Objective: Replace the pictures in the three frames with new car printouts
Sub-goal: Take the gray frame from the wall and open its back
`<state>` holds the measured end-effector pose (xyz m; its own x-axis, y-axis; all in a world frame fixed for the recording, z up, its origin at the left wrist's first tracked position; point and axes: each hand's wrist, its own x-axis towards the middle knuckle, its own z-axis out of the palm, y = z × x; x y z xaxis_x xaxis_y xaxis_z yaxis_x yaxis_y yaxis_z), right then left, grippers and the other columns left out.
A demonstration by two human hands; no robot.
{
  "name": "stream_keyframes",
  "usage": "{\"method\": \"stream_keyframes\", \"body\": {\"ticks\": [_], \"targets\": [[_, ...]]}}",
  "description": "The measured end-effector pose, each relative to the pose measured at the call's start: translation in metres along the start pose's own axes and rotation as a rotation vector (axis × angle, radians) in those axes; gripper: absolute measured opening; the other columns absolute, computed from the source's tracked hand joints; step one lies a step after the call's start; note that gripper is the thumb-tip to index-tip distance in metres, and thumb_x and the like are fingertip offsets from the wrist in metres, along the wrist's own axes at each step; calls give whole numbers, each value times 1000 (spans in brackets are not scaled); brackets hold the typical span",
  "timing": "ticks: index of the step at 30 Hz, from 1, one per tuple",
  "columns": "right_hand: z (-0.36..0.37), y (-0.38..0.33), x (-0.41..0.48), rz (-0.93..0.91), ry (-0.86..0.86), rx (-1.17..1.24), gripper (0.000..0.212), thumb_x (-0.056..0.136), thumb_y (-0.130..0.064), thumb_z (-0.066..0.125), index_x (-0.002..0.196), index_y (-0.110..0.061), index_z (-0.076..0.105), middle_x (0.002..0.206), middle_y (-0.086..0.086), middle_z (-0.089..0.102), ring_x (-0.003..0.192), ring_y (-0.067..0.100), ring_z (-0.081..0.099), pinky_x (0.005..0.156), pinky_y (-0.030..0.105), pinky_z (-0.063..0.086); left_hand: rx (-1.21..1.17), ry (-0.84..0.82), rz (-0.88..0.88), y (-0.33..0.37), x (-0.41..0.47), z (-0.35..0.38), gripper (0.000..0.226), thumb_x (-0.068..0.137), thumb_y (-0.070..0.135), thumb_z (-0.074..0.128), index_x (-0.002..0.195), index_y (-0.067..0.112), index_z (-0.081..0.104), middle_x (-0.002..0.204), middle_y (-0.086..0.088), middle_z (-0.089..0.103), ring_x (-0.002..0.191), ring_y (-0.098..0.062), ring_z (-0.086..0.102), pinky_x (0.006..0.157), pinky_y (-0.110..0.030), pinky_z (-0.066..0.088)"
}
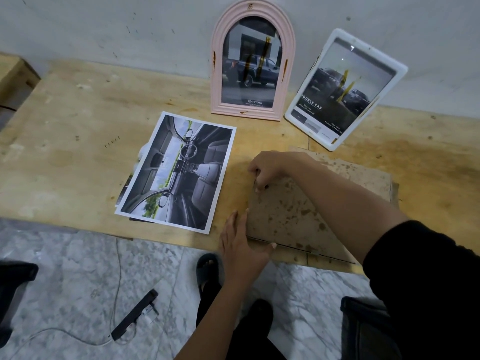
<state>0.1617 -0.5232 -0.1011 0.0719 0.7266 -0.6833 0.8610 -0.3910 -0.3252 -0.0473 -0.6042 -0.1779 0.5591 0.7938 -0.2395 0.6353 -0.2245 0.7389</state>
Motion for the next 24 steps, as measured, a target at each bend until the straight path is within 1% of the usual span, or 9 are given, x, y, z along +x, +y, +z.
{"method": "stream_keyframes", "body": {"ticks": [5, 7, 9, 12, 15, 18, 20, 22, 24], "targets": [[-24, 14, -8, 17, 125, -20, 27, 75, -36, 56, 55, -25, 41, 64, -5, 42, 67, 16, 35, 81, 38, 39, -20, 29, 1, -5, 0, 4, 91, 62, 54, 71, 141, 27, 33, 153, 11, 18, 141, -11, 16, 114, -31, 9], [-37, 12, -17, 17, 149, 15, 27, 74, -29, 57, 55, -23, 39, 62, -5, 42, 67, 18, 36, 72, 37, 41, -11, 34, 12, -4, 0, 2, 90, 60, 56, 66, 139, 29, 36, 153, 9, 21, 140, -12, 17, 114, -32, 10], [-51, 3, -31, -9, 185, 38, 27, 72, -19, 58, 56, -21, 36, 60, -4, 38, 65, 18, 36, 60, 35, 34, 2, 12, 25, -2, -1, 0, 89, 63, 56, 69, 141, 34, 32, 153, 8, 19, 141, -13, 16, 113, -33, 10], [-76, -20, -65, -52, 357, -65, 26, 67, -18, 61, 59, -20, 36, 60, -3, 37, 61, 18, 35, 57, 33, 29, 6, -18, 33, 4, -2, -6, 90, 68, 49, 75, 143, 35, 26, 154, 6, 17, 142, -16, 15, 113, -35, 13], [-107, -36, -116, -100, 575, -65, 25, 71, -20, 61, 59, -19, 38, 62, -1, 42, 65, 20, 43, 57, 32, 30, 16, -49, 4, 15, -1, -14, 92, 67, 47, 77, 143, 30, 28, 152, 1, 22, 139, -21, 22, 112, -39, 21], [-125, -27, -187, -98, 869, 109, 24, 78, -18, 59, 60, -23, 43, 70, -1, 51, 73, 19, 51, 64, 30, 36, 70, -86, -8, 24, -2, -19, 95, 59, 53, 75, 139, 21, 37, 145, -5, 34, 133, -26, 35, 106, -41, 32], [-119, -1, -235, -49, 1118, 286, 20, 81, -18, 59, 65, -22, 48, 72, 0, 54, 73, 18, 52, 65, 30, 38, 86, -72, -1, 25, -1, -20, 103, 45, 64, 62, 133, 15, 44, 135, -9, 46, 122, -30, 45, 97, -42, 40], [-89, 45, -279, 72, 1342, 480, 14, 83, -20, 60, 71, -20, 53, 72, 3, 54, 68, 15, 49, 62, 30, 37, 108, -86, -10, 24, 1, -19, 110, 40, 69, 52, 135, 14, 43, 135, -9, 45, 123, -30, 44, 99, -43, 40], [-34, 96, -312, 268, 1459, 779, 17, 82, -22, 61, 67, -18, 54, 69, 0, 54, 67, 13, 48, 60, 29, 35, 113, -110, -15, 23, 3, -20, 109, 43, 67, 59, 138, 17, 38, 140, -8, 39, 127, -29, 40, 102, -45, 38]]}}
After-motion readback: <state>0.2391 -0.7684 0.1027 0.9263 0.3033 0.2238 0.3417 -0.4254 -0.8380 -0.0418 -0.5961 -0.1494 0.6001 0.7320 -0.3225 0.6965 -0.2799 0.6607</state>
